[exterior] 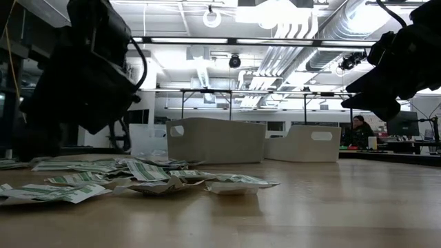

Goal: Pick & Place First Aid Supplies
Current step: Put the towelette pack into the black bin

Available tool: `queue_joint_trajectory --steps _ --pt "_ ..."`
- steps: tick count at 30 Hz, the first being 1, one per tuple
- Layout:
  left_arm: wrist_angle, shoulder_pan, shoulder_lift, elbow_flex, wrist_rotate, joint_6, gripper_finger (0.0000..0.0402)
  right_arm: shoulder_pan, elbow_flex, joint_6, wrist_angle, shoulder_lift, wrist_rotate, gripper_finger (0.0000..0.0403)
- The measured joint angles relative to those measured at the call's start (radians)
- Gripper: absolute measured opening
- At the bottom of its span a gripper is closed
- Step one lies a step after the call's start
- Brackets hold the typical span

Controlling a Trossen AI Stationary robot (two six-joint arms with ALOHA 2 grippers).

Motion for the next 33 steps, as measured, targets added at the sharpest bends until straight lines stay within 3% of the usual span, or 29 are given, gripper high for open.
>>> queue_joint_trajectory --steps 12,33 --pt "-0.013 -0.002 0.1 0.001 -0.027 0.005 0.026 0.0 0.0 0.0 0.0 0.0 0.0 0.0208" --pt "-0.011 0.0 0.099 -0.036 -0.052 -0.085 0.0259 0.0 0.0 0.0 0.0 0.0 0.0 0.0208"
